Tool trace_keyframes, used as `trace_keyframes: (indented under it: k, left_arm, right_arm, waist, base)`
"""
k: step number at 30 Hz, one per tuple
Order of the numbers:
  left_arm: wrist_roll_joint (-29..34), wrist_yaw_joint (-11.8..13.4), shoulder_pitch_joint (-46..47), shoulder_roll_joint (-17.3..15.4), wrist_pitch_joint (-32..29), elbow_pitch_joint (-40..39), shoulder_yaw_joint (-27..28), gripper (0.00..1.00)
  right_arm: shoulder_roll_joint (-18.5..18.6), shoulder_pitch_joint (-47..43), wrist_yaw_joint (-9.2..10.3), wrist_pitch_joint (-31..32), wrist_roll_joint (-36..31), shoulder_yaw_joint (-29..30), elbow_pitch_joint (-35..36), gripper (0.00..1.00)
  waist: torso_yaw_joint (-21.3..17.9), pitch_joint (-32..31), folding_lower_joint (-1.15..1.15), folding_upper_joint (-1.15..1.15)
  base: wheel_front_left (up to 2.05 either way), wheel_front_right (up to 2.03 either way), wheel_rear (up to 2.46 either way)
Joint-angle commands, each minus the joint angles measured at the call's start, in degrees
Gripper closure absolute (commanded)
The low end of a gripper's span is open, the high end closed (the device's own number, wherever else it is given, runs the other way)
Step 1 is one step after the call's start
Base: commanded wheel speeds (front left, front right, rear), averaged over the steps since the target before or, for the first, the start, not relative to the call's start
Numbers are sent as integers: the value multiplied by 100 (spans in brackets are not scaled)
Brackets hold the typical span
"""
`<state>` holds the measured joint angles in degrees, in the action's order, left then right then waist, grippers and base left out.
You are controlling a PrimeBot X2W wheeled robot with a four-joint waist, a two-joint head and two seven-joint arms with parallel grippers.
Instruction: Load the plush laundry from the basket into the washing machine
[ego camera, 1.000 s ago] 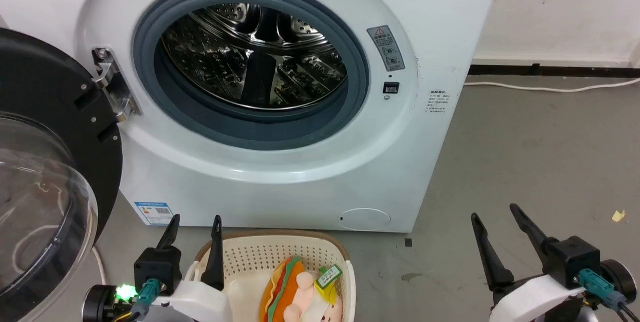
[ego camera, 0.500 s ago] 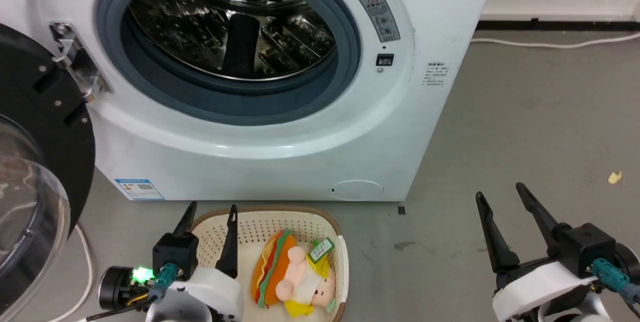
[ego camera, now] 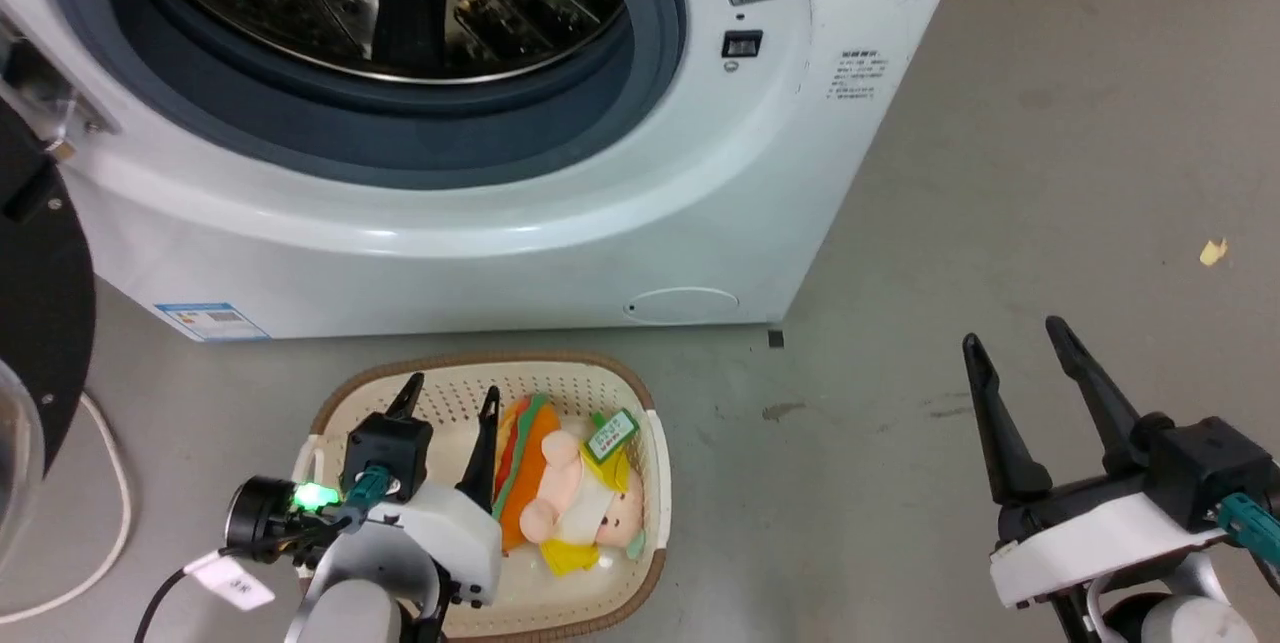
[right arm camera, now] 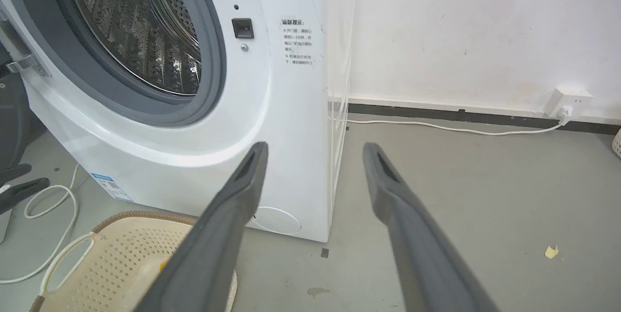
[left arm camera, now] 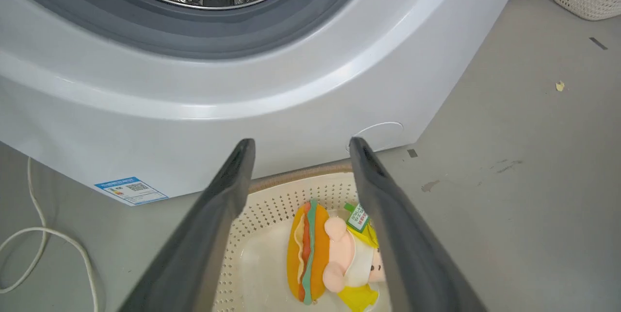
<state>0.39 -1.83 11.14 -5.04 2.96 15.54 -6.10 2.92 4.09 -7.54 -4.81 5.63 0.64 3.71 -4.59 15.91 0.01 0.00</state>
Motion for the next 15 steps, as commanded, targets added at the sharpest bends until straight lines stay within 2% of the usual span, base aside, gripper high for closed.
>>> trace_keyframes:
  k: [1, 15]
  left_arm:
    - [-11, -38, 171, -51, -12, 150, -46, 0]
    - [-124, -156, 1055, -312, -323, 1412, -490, 0]
  right_arm:
    - [-2, 111, 2, -71, 67, -8, 49, 0]
    - [-3, 366, 3, -238, 361, -62, 168, 0]
  waist:
    - [-76, 163, -1, 0]
    - [-380, 1019, -1, 0]
  base:
    - [0, 0, 0]
    - [0, 0, 0]
